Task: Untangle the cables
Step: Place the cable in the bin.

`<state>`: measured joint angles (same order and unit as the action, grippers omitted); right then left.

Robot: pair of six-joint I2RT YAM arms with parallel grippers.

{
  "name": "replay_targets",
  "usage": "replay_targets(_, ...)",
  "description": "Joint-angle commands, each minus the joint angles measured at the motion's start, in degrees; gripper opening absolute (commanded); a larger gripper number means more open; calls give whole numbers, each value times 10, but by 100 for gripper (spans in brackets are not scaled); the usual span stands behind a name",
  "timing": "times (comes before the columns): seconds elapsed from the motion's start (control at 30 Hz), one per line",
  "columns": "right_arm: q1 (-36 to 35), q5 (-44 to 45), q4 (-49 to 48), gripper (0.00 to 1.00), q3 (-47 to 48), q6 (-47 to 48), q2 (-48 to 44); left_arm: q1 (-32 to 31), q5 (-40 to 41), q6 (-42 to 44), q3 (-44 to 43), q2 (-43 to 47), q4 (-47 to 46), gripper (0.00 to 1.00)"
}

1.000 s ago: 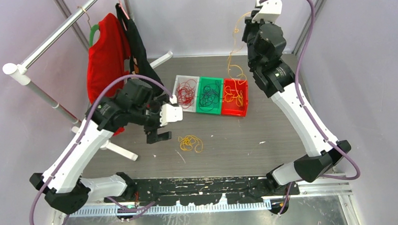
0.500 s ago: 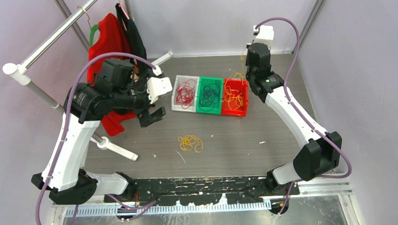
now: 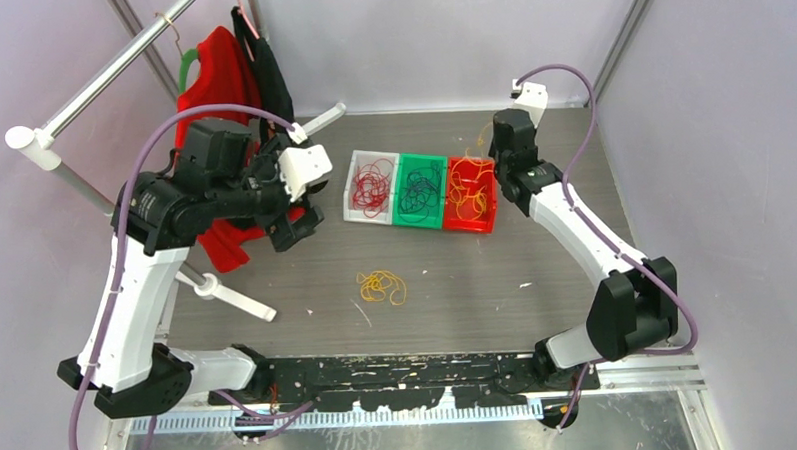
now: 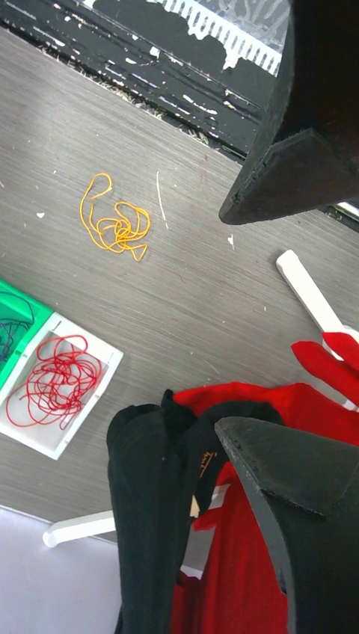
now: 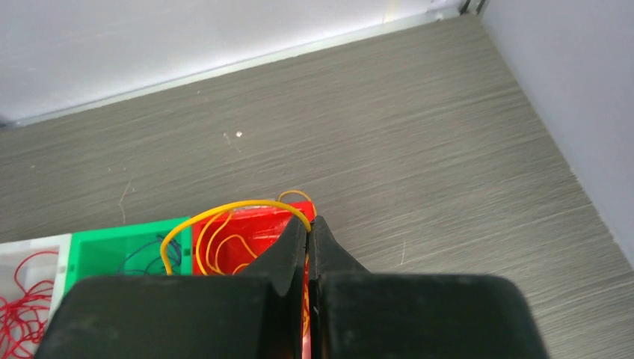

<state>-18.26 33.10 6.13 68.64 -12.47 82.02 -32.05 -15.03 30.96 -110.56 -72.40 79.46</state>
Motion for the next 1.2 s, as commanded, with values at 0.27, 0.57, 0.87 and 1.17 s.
replay_targets(0.27, -3, -46, 4, 1, -33, -77, 45, 11, 15, -14, -15, 1, -46, 99)
replay_targets(0.57, -20, -4, 15, 1, -29, -84, 140, 12, 12, -13, -17, 3, -43, 99)
replay_targets(0.87, -46, 13, 30, 1, 5, -110, 221, 13, 12, -11, -20, 2, -46, 99)
replay_targets(1.17, -47, -14, 64, 32, 25, -148, 199, 15, 3, -6, -4, 13, -51, 100)
